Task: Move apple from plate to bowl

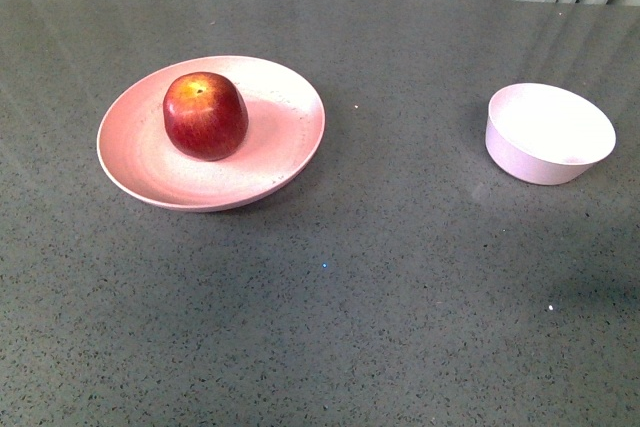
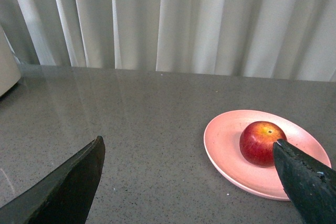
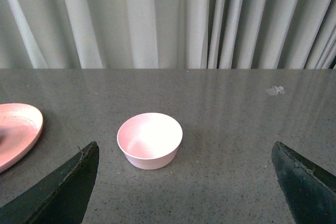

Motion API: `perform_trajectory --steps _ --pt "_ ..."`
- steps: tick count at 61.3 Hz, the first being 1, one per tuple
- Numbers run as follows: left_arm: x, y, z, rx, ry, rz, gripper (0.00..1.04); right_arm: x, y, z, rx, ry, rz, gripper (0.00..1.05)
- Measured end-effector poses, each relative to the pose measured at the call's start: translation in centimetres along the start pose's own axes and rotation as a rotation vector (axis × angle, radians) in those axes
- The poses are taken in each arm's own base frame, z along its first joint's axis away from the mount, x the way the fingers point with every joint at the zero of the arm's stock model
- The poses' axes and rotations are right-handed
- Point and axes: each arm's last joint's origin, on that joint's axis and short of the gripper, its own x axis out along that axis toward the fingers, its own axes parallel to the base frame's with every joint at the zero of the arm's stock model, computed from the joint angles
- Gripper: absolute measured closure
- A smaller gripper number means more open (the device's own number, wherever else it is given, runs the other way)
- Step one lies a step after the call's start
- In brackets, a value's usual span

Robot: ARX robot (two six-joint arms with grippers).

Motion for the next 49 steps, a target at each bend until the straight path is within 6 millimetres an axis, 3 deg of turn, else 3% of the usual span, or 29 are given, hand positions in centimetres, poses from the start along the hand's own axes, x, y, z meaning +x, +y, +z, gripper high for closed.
perform_trajectory --steps 2,5,10,19,28,39,49 --pt "0.0 0.0 0.0 0.0 0.0 0.0 0.09 0.1 0.0 -0.1 0.03 0.065 -0.051 0.09" --pt "0.0 0.0 0.0 0.0 0.0 0.001 0.09 0.3 -0.2 -0.1 0.119 0.308 -0.209 0.09" --pt "0.0 0.0 0.0 0.0 0.0 0.0 0.09 1.5 -1.0 0.0 0.185 0.485 -0.346 0.09" --pt "0.0 0.0 0.0 0.0 0.0 0.0 0.09 5.9 -4.2 2.1 0.214 0.448 -0.296 0.09" --pt "0.0 0.0 0.0 0.0 0.0 0.0 0.09 11.8 -6.5 0.9 0.169 0.543 -0.18 0.09" --pt "0.0 0.0 0.0 0.0 0.0 0.0 0.09 16.5 -7.6 -0.8 0.152 0.613 -0.143 0.09" --pt "0.0 0.0 0.0 0.0 0.0 0.0 0.09 19.9 -6.9 -2.1 0.146 0.665 -0.07 0.09"
